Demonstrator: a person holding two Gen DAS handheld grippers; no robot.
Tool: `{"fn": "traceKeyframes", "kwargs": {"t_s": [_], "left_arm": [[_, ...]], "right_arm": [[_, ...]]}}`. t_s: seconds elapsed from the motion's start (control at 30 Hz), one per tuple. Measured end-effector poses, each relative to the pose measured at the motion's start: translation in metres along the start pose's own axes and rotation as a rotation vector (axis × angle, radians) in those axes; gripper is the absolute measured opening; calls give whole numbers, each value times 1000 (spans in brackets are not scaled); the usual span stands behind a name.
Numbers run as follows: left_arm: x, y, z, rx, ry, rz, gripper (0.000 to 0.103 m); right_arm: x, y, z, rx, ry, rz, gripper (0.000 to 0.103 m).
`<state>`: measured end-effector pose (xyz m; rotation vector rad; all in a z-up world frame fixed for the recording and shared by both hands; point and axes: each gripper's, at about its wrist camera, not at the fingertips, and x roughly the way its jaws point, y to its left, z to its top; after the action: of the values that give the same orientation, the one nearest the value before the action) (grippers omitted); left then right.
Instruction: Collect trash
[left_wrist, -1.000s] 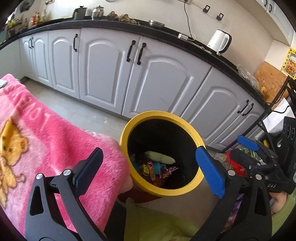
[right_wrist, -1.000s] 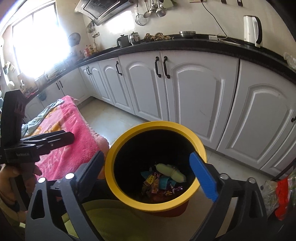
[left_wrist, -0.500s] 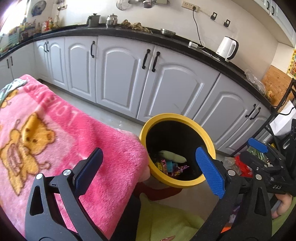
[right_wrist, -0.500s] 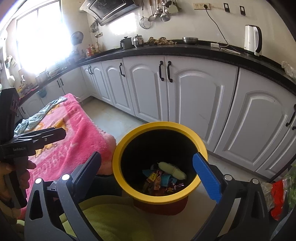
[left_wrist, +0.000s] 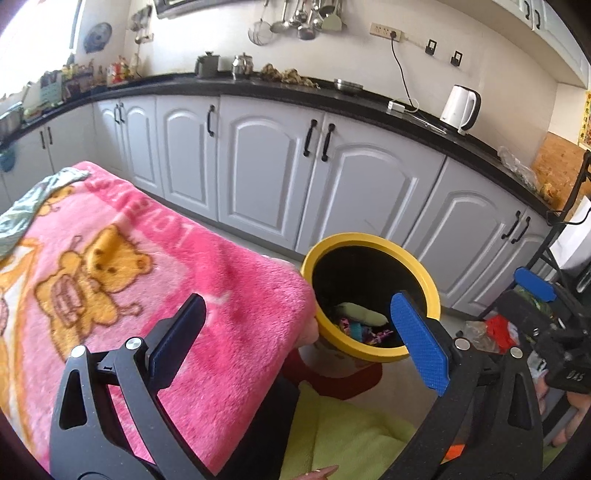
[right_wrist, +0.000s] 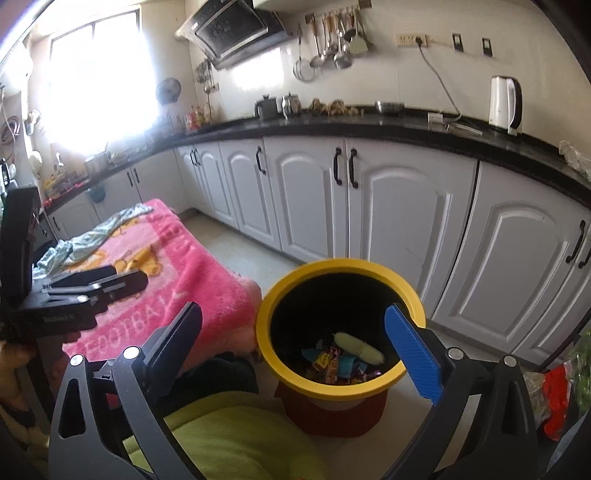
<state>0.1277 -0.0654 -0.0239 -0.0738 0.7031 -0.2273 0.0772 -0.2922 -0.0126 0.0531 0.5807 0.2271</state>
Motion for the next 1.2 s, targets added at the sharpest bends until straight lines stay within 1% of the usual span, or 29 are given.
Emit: {"fn": "traceKeyframes", "kwargs": {"t_s": [0.13, 0.3, 0.37, 0.57, 0.7, 0.77, 0.87, 0.97, 1.07, 1.2], "left_arm": [[-18, 1, -9, 11, -67, 42, 92], [-40, 0, -18, 23, -147, 67, 92], [-47, 1, -21, 23, -167, 59, 92], [-72, -2, -37, 40, -281, 89, 92], [-87, -7, -45, 48, -362, 59, 92], [-91, -10, -50, 57, -388, 53, 92], [-95, -16, -57, 80, -410, 37, 92], [-97, -22, -61, 99, -433, 39, 92], [-102, -26, -65, 117, -467, 30, 92], [-104, -27, -66, 124, -475, 31, 92]], "right_arm": [[-12, 13, -7, -19, -43, -5, 97], [-27, 29, -19, -38, -92, -20, 97], [-33, 33, -24, -50, -118, -34, 97], [-54, 50, -41, -96, -203, -79, 97], [-70, 60, -51, -132, -281, -112, 97], [-74, 62, -57, -131, -302, -132, 97], [-77, 61, -65, -118, -320, -161, 97], [-76, 57, -69, -95, -318, -186, 97], [-77, 54, -69, -79, -324, -192, 97], [-76, 56, -70, -87, -322, -188, 97]]}}
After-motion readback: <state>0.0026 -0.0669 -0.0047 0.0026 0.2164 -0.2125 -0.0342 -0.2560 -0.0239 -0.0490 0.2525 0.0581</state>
